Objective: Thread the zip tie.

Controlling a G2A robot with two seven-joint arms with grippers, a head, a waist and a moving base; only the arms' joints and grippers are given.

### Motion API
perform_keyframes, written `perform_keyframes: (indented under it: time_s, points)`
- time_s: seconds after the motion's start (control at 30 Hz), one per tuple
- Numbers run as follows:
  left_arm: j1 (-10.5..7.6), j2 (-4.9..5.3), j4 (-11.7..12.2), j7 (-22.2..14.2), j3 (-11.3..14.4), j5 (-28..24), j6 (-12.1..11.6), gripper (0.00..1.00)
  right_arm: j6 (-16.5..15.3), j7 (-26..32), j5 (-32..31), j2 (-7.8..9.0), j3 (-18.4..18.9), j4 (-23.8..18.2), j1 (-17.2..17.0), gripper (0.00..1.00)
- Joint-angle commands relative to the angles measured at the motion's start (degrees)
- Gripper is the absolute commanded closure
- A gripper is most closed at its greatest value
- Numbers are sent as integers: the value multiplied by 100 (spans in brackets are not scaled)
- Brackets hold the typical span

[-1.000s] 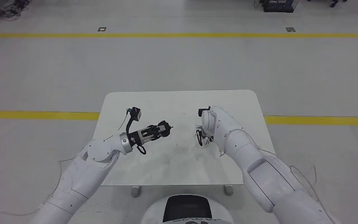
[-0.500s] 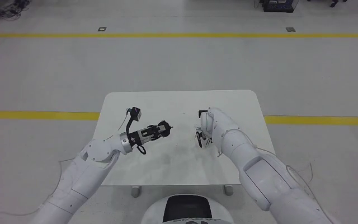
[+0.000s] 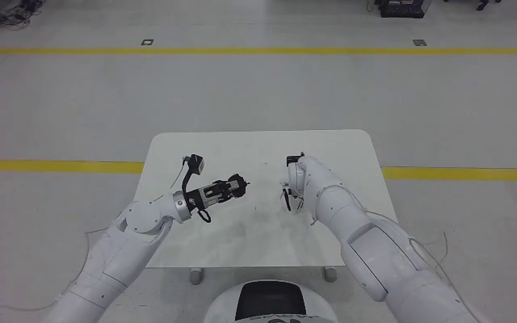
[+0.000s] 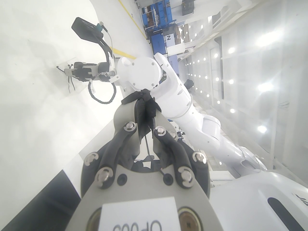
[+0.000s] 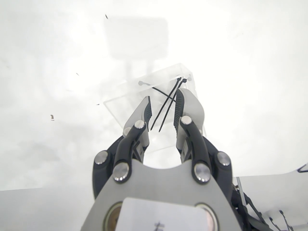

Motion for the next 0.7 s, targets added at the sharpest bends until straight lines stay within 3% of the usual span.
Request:
perform_keyframes:
  time_s: [0.0,0.67]
  points:
    - [0,0,0,0,0,0,0,100,0,-54,-39,-33,24,44,-4,76]
    - [0,0,0,0,0,0,0,100,0,-606,-171,-212,322,490,44,77]
